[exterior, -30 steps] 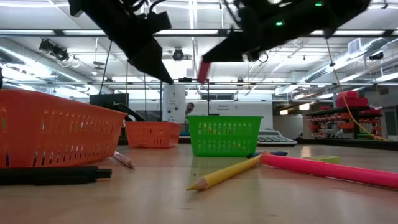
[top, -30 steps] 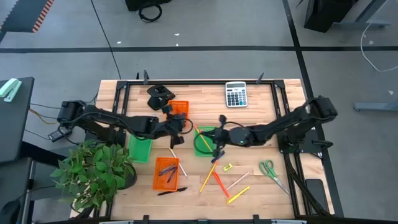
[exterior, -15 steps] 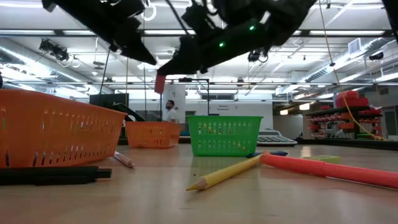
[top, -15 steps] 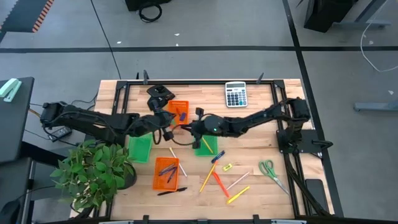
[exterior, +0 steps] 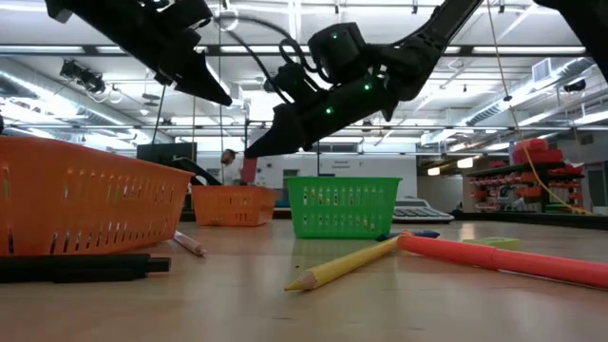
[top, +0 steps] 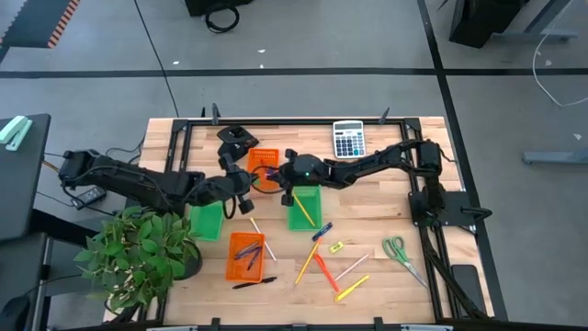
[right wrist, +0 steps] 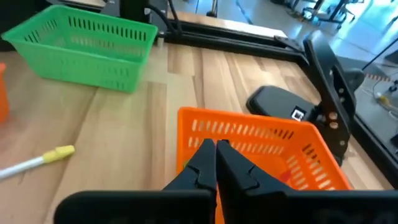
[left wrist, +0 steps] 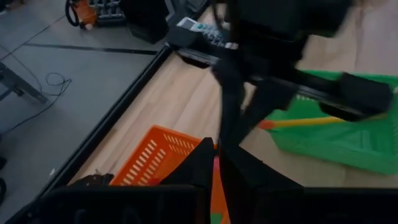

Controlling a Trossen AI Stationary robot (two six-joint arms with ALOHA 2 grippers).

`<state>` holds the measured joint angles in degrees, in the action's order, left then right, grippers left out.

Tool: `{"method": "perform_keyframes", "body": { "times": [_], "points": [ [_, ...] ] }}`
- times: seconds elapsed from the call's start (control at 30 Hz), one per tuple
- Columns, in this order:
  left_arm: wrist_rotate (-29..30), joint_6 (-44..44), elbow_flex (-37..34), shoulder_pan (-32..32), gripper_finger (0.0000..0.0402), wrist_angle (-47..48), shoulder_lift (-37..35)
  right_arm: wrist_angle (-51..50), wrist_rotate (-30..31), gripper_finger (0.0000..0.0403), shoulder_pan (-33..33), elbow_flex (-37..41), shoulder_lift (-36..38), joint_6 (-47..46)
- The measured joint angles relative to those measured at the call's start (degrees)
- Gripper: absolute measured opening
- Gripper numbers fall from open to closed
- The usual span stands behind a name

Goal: Sort crayons/erasers/pens/pencils in bins
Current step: Put the pink eraser into the top orange basket, then put the light brown pen into the left green basket

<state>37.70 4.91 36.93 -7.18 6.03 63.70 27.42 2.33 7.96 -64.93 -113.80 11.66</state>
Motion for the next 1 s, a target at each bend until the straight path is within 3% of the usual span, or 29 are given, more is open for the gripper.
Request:
{"method": "perform_keyframes", "body": {
  "times": [0.17,0.57,0.83,1.0],
  "points": [
    [-0.01,-1.08,0.02,-0.83,0.0036,0.30,0.00,-0.02,-1.51,0.0025,1.18,0.00,0.00,-0.10],
    [-0.01,-1.14,0.02,-0.83,0.0039,0.22,0.00,0.06,-0.27,0.0150,1.29,0.00,0.00,-3.57],
    [0.00,-0.99,0.02,-1.43,0.0043,0.36,0.01,0.98,0.68,0.0176,0.90,-0.05,2.32,-4.22],
    [-0.03,-1.12,0.02,-2.39,0.0036,0.67,0.02,-4.45,3.66,0.0181,0.51,-0.08,5.88,-7.34]
  ]
}}
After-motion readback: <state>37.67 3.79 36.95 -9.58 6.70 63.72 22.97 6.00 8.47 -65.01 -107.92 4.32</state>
